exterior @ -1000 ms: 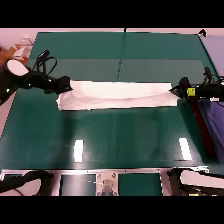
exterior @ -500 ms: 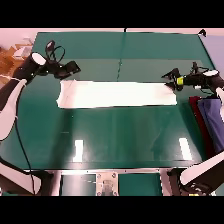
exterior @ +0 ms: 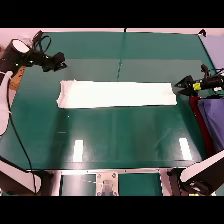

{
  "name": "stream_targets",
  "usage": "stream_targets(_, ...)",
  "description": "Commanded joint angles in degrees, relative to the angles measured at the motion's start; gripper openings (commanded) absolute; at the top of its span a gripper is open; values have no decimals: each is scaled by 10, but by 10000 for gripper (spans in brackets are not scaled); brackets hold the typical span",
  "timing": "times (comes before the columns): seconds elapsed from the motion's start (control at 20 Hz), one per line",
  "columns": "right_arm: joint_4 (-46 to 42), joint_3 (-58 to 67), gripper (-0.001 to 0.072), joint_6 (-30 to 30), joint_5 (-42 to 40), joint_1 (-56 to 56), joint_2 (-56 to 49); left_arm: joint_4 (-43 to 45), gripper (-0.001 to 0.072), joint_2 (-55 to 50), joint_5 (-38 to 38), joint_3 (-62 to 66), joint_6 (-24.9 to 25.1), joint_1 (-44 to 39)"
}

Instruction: Fold the shirts.

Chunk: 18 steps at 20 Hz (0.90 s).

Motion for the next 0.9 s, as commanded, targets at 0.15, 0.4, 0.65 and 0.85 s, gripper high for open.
stream_targets(0.15, 31, 4, 551, -59, 48, 10, -64, -5, 26, 0, -52, 6, 0, -18)
stream_targets(0.4, 58, 7, 38, -80, 40, 38, -91, -5, 26, 0, -30, 4, 5, -78)
stream_targets(0.65, 67, 59, 12, -62, 78, 37, -56, -5, 25, -20, 47, 3, 14, -158)
stream_targets(0.85, 90, 71, 13, -40, 131, 45, 40, -10, 26, -68, 130, 3, 10, -238)
